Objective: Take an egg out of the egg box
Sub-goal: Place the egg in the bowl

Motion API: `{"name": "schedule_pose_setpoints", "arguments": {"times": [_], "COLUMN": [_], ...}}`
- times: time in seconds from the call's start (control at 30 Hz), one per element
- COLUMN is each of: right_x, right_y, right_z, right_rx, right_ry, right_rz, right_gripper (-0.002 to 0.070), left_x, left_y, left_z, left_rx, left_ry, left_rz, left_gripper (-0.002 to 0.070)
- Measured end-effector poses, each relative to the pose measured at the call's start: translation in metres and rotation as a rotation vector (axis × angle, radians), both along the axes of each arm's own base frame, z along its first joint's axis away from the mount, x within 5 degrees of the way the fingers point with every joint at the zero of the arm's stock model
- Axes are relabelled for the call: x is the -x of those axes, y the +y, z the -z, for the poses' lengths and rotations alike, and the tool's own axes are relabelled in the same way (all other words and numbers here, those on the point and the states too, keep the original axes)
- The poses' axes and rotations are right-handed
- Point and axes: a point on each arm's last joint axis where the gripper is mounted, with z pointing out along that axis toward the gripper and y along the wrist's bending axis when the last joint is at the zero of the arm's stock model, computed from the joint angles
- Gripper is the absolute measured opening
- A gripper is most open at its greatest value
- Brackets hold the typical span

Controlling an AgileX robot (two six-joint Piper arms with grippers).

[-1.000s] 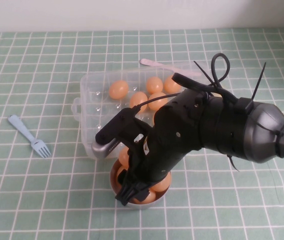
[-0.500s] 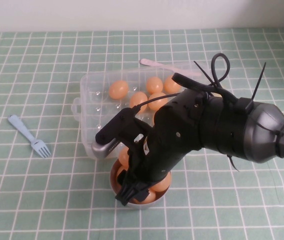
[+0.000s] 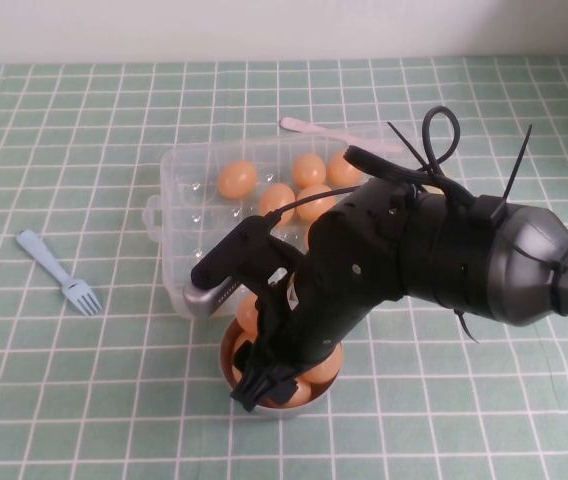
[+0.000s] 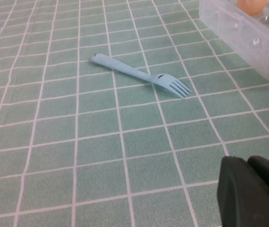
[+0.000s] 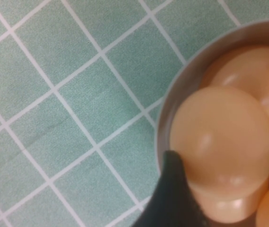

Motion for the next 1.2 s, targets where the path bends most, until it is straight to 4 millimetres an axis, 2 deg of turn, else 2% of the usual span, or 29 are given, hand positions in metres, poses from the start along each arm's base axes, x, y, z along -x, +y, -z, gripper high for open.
{"name": "schedule_pose_setpoints", "arguments": {"times": [0.5,0.97,1.1,1.2], "right_x": [0.000,-0.001,0.003,0.012], "right_y": [0.000,-0.002,-0.007,-0.018], "right_z": [0.000,-0.013,-0.023,-0.045], "right_rx": [0.006,0.029,0.037,0.031], "right_ry": [0.005,-0.015,-0.010,-0.014], "right_rz": [-0.001,-0.012,-0.015,-0.018], "right_gripper": [0.0458,0.0458,0.0458,0.0438], "left_x": [0.000,0.000,0.000,0.000], "left_y": [0.000,0.000,0.000,0.000], "left_z": [0.000,0.000,0.000,0.000], "left_rx": [0.000,0.000,0.000,0.000], "left_ry": [0.000,0.000,0.000,0.000], "left_rz": [0.000,0.000,0.000,0.000], "left_gripper": [-0.0003,-0.0003,-0.0003,-0.0003]}}
